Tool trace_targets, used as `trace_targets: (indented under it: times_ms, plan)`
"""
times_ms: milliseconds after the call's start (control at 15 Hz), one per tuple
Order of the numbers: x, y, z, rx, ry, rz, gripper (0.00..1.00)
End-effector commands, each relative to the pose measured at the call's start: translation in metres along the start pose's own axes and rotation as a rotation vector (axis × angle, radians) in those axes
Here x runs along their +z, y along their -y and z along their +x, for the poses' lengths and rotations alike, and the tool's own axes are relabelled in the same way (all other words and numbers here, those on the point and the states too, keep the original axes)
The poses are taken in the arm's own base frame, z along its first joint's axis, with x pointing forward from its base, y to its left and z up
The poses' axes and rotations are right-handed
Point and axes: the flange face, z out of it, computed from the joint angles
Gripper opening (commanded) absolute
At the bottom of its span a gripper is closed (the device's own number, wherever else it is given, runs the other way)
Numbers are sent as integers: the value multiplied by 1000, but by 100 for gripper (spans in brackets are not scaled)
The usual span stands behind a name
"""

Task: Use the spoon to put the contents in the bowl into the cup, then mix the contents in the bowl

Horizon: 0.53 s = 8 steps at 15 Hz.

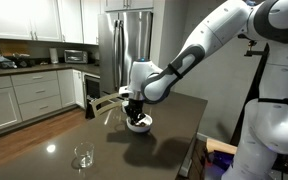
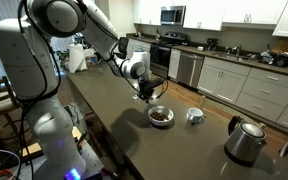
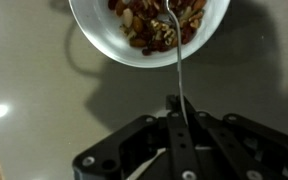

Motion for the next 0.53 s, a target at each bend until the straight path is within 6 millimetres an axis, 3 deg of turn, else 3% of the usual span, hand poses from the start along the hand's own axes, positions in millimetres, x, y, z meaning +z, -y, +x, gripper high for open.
trace_targets:
  times_ms: [0, 67, 200, 467]
  plan:
    - [7, 4, 11, -31, -26, 33, 5]
    - [8, 6, 14, -37, -26, 36, 30]
    - [11, 8, 19, -44, -27, 43, 34]
    - [10, 12, 24, -57, -34, 41, 59]
